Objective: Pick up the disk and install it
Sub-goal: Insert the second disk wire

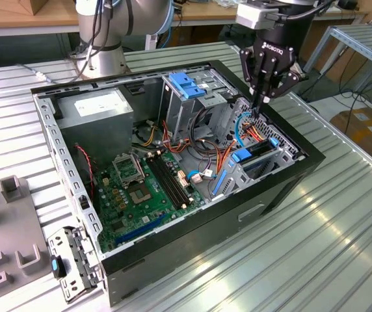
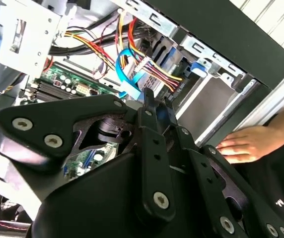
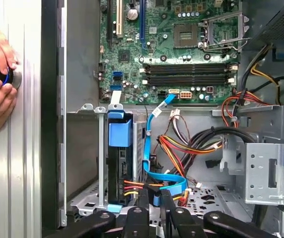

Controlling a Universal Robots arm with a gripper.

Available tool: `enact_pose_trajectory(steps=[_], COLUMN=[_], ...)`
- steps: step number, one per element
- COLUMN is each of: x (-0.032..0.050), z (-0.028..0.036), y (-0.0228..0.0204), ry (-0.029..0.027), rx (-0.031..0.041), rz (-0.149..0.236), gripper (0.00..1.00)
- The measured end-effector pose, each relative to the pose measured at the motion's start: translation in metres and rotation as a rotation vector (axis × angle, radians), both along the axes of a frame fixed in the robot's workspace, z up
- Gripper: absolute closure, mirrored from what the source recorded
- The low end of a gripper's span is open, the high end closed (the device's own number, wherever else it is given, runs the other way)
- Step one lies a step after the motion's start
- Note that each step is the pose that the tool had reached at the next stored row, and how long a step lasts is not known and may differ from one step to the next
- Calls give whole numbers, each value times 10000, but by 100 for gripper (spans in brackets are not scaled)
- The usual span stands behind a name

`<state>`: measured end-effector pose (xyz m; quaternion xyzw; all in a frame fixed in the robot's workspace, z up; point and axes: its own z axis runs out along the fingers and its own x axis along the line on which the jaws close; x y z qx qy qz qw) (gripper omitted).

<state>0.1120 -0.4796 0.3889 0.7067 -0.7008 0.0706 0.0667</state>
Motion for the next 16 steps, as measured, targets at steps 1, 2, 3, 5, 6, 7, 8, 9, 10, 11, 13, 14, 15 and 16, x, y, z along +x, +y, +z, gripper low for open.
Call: enact_pose_trajectory(steps=[1, 2, 3, 5, 6, 7, 8, 9, 10, 11, 13, 14, 15, 16], x=[0, 0, 0, 0, 0, 0, 0, 0, 0, 0, 0, 0, 0, 0], z=[-18, -31, -45, -73, -86, -100, -108, -120, -128, -137, -153, -159, -165, -165], y=[1, 1, 2, 3, 3, 3, 4, 4, 3, 3, 4, 4, 4, 4], ry=[0, 0, 0, -1, 0, 0, 0, 0, 0, 0, 0, 0, 0, 0], rx=[-93, -130, -158, -231, -260, -288, -309, -332, -345, -359, -386, -394, -397, -400], rz=[0, 0, 0, 0, 1, 1, 1, 2, 1, 1, 1, 1, 1, 1], gripper=[76, 76, 76, 76, 76, 76, 76, 77, 84, 84, 84, 84, 84, 84])
